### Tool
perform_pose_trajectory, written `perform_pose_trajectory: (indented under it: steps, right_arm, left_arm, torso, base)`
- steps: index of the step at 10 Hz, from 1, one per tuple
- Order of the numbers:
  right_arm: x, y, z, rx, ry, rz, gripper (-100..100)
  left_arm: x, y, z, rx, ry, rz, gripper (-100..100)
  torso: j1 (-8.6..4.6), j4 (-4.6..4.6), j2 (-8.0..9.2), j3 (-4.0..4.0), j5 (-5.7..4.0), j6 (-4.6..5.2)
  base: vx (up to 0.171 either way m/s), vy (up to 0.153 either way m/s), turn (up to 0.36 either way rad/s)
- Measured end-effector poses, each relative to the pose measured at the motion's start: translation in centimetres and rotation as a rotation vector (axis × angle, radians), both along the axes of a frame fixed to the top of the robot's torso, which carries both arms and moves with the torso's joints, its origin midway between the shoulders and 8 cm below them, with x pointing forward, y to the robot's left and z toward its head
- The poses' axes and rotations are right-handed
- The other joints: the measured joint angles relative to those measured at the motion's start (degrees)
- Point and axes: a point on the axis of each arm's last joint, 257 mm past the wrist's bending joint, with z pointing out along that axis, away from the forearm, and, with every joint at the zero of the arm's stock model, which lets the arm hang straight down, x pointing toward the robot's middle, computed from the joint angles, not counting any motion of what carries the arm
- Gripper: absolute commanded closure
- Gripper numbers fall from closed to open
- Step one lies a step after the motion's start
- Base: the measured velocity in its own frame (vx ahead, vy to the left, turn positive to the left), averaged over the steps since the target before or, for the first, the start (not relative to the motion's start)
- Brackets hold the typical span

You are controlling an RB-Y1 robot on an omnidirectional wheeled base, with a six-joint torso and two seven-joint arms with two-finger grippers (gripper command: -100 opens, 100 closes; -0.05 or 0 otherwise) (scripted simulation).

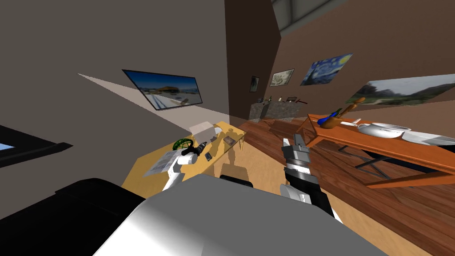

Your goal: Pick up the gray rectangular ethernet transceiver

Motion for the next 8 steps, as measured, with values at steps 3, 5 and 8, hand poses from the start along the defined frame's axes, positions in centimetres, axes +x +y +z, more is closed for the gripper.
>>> perform_pose_trajectory:
  steps: [3, 5, 8]
  right_arm:
    - [0.0, 0.0, 0.0, 0.000, 0.000, 0.000, 0]
    - [0.0, 0.0, 0.0, 0.000, 0.000, 0.000, 0]
    - [0.0, 0.0, 0.0, 0.000, 0.000, 0.000, 0]
  left_arm:
    - [-1.8, 0.8, -2.9, -0.008, 0.110, 0.009, -100]
    - [-3.6, 1.8, -5.1, -0.014, 0.182, 0.017, -100]
    - [-5.7, 2.3, -6.7, -0.028, 0.267, 0.025, -100]
  torso:
    - [-0.05, -0.01, -0.02, -0.01, -0.01, -0.04]
    - [-0.05, 0.00, -0.01, -0.01, -0.02, -0.04]
    - [-0.06, 0.00, 0.00, 0.00, -0.01, -0.05]
  base:
    - [0.029, 0.019, -0.149]
    - [0.016, 0.013, -0.051]
    - [0.026, 0.016, -0.154]
